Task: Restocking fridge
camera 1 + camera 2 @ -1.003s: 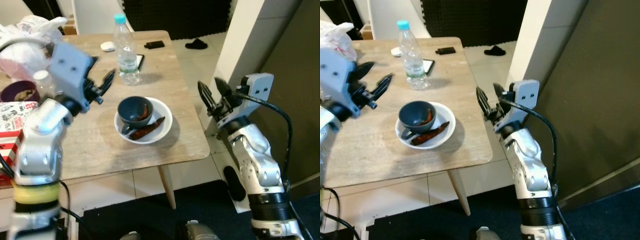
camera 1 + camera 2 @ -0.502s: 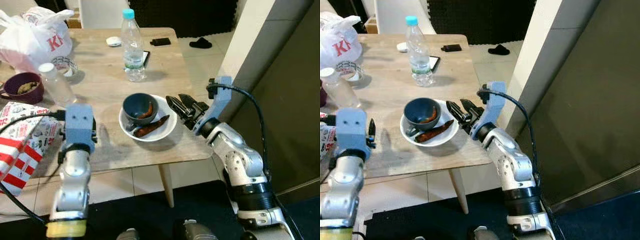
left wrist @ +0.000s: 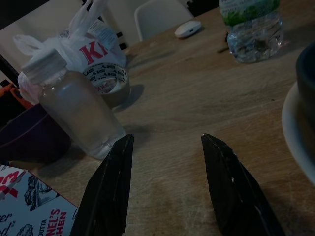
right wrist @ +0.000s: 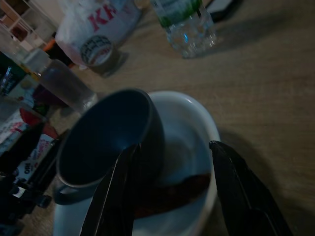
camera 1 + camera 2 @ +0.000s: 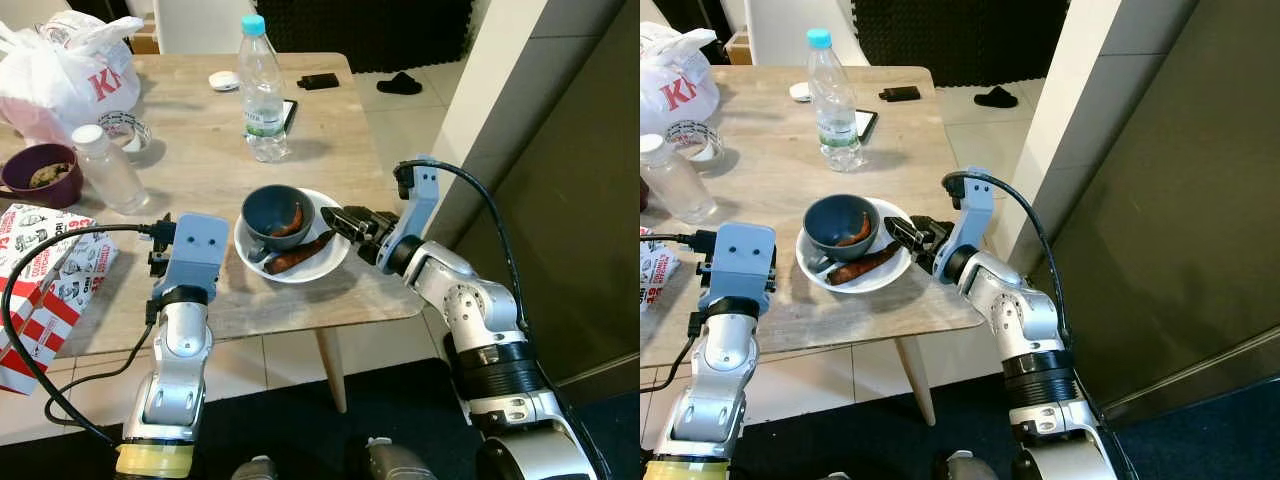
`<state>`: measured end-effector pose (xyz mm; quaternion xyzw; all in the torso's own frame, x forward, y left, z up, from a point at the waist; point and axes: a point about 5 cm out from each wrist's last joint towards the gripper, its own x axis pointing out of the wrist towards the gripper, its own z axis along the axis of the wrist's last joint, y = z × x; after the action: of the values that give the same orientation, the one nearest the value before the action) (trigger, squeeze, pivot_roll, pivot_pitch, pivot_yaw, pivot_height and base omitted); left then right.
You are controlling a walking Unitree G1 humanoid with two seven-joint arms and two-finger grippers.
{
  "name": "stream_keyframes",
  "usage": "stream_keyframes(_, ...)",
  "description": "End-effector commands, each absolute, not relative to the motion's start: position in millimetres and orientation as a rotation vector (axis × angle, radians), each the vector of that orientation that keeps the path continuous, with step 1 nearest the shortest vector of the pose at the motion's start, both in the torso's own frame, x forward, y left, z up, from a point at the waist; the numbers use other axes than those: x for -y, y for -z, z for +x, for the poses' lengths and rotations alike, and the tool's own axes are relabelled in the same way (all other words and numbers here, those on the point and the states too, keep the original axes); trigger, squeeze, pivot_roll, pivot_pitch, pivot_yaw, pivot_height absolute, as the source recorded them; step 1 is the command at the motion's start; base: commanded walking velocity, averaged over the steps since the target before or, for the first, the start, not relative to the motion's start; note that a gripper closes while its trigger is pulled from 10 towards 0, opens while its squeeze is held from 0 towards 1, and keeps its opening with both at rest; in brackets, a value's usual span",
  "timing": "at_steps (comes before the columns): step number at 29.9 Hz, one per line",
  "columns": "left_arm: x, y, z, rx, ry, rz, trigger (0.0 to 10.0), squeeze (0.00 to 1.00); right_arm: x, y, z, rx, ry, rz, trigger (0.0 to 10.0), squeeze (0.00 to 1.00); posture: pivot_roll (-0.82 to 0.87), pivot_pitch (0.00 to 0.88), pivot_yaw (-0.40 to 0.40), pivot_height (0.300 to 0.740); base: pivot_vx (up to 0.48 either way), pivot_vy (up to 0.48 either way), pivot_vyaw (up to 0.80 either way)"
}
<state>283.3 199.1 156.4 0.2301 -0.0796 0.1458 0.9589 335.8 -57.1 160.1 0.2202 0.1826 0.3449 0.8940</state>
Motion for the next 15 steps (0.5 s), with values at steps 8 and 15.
stream_keyframes(8,-198,-156,279,0.174,-0.322,0.472,10.0,0.00,62,-135,335,-0.516,-0.713,0.366,10.0,0.00,0.01,0.221,-0.099,0.740,0.000,0.000,0.00)
stream_keyframes(15,-196,-155,278,0.172,-0.325,0.468,10.0,0.00,63,-134,339,-0.519,-0.698,0.341,10.0,0.00,0.00,0.227,-0.106,0.740,0.000,0.000,0.00)
